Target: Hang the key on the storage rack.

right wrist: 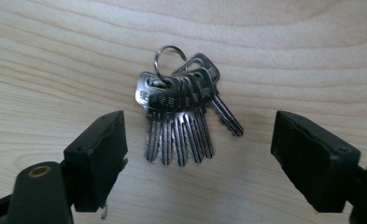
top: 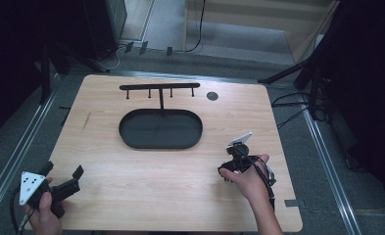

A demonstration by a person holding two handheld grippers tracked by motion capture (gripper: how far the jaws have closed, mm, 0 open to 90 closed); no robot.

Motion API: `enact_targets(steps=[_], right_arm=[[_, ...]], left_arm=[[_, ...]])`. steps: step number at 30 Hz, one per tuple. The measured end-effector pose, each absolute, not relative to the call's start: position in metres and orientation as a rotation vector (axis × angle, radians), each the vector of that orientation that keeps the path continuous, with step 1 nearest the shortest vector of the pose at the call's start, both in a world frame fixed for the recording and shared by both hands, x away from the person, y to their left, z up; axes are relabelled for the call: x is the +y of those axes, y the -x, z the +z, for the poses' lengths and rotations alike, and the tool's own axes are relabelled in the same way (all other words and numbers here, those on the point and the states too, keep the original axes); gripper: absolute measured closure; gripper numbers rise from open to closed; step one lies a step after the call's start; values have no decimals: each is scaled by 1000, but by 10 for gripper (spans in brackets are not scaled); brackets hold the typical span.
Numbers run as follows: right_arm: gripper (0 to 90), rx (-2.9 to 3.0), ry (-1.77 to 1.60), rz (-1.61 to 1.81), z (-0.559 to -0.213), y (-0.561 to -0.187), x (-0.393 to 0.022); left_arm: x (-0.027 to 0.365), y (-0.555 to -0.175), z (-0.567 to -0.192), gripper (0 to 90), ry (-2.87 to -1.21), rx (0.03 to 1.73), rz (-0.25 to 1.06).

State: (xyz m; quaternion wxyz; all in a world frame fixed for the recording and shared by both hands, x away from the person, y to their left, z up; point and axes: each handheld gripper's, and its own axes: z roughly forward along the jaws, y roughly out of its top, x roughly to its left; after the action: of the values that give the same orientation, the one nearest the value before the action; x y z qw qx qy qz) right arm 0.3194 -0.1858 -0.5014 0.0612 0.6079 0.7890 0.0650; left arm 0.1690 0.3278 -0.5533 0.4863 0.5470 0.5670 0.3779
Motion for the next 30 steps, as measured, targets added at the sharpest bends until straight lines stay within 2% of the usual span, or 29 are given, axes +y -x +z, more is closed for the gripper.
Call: enact_targets(steps=[3,4,6,7,8,10,11,12,13,14,15,16,17,24,30], right_arm=[[223,2390,-1847,200,-506,-319,-187],[294,2388,-1840,200,-509,-318,-189],[330,2392,-1840,207,-510,-317,-189],[415,2400,-1846,245,-509,-316,-192],[415,2400,-1846,245,-509,-316,-192],[541,2410,-1837,264,-507,-314,-195],[541,2410,-1837,264,-507,-314,-195],[589,2412,-1837,269,-507,-314,-196],[718,2437,-1840,286,-506,-313,-198],[718,2437,-1840,286,-506,-313,-198],[807,2455,-1849,315,-505,-312,-199],[807,2455,-1849,315,-505,-312,-199],[852,2468,-1851,348,-502,-312,-200],[855,2487,-1791,345,-494,-310,-197],[855,2459,-1753,406,-475,-312,-193]], left_arm=[[328,-169,-553,6,-1332,1379,919],[328,-169,-553,6,-1333,1380,920],[328,-169,-553,6,-1335,1379,922],[328,-169,-553,6,-1335,1379,923],[327,-169,-553,6,-1336,1379,923],[327,-169,-553,6,-1336,1378,925],[327,-169,-553,6,-1337,1378,926],[327,-169,-553,6,-1337,1378,926],[327,-169,-553,6,-1337,1378,926],[327,-169,-553,6,-1337,1378,926],[327,-169,-553,6,-1337,1378,926],[327,-169,-553,6,-1337,1378,926],[327,-169,-553,6,-1337,1378,927],[327,-169,-553,6,-1337,1377,927],[327,-169,-553,6,-1337,1377,927]])
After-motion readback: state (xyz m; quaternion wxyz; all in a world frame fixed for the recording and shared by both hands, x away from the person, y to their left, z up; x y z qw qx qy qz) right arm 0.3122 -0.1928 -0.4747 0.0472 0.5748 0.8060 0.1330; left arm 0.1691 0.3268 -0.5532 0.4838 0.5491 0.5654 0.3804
